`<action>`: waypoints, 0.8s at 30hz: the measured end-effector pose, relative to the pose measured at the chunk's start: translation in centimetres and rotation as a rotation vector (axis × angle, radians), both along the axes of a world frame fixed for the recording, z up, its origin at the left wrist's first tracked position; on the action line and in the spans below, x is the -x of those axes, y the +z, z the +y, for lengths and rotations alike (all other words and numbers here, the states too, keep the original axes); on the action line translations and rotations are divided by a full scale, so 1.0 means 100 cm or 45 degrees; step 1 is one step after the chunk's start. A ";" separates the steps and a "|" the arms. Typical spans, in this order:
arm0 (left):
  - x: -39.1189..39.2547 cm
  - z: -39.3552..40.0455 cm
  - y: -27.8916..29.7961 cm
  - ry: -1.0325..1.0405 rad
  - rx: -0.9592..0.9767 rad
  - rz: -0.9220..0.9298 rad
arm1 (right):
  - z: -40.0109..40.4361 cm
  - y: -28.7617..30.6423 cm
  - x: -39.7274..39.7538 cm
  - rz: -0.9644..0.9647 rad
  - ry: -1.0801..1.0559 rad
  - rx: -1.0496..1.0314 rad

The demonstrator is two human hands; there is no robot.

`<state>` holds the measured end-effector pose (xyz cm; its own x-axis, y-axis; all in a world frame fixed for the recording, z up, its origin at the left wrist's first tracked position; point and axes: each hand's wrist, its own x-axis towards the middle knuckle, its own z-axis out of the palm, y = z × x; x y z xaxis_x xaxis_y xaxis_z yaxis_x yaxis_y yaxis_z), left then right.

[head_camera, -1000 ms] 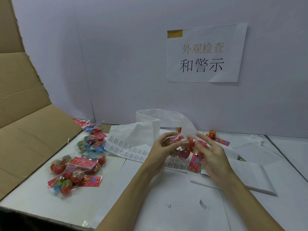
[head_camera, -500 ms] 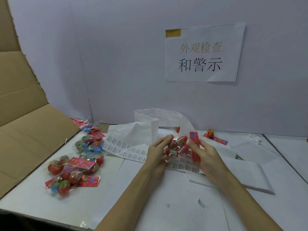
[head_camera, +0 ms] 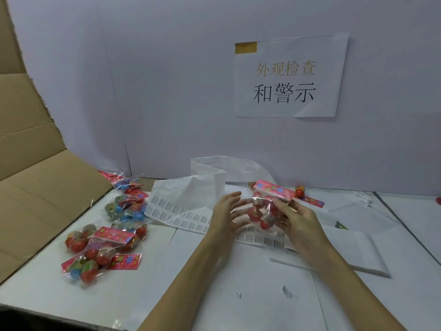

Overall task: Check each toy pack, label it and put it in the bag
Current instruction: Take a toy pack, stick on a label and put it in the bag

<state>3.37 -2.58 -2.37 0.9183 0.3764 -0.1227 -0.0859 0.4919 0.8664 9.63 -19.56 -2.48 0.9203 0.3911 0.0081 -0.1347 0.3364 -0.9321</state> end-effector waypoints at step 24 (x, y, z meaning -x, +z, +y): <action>0.005 -0.011 0.000 -0.251 -0.354 -0.245 | 0.000 0.001 0.015 -0.869 -0.238 0.336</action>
<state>2.84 -3.65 -2.38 0.9727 0.1849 0.1405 -0.1869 0.2638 0.9463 8.13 -19.53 -2.33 0.7957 0.2970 0.5279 0.5390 0.0506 -0.8408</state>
